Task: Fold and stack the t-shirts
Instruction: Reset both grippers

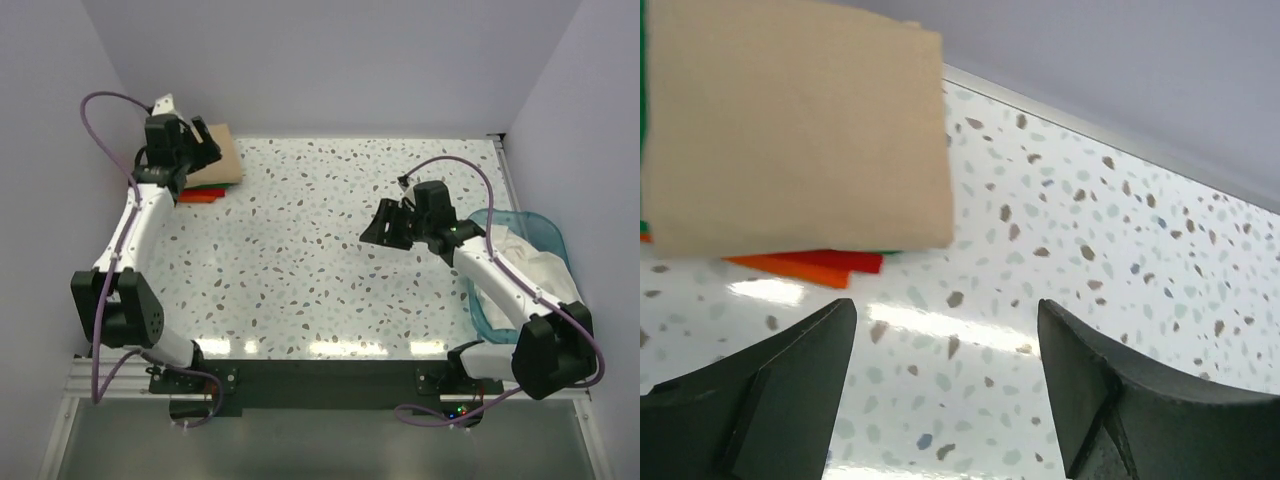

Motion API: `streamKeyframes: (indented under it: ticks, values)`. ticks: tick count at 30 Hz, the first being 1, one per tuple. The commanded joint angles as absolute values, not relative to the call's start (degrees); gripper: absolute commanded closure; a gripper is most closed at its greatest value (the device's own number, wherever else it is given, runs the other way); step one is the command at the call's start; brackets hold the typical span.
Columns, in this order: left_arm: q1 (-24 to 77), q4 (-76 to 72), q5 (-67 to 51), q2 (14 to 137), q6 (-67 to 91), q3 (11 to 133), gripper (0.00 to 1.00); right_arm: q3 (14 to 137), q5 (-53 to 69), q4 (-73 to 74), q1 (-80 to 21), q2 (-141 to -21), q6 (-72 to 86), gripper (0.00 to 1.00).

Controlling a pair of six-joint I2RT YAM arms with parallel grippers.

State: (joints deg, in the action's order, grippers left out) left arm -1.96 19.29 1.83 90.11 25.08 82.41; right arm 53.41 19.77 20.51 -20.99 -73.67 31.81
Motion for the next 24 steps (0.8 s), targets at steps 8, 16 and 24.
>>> streamKeyframes:
  ticks: [8,16,24]
  values:
    - [25.9,9.5,14.3,73.5,31.3,55.8,0.22,56.7,14.2,22.1,-21.2,-67.8,28.2,0.39]
    - [36.3,7.5,12.2,68.7,32.6,50.1,0.22,54.1,8.2,22.0,-21.2,-64.0,27.0,0.37]
    - [36.3,8.8,9.5,64.5,29.4,49.7,0.22,52.4,7.6,19.9,-21.3,-62.9,28.7,0.38]
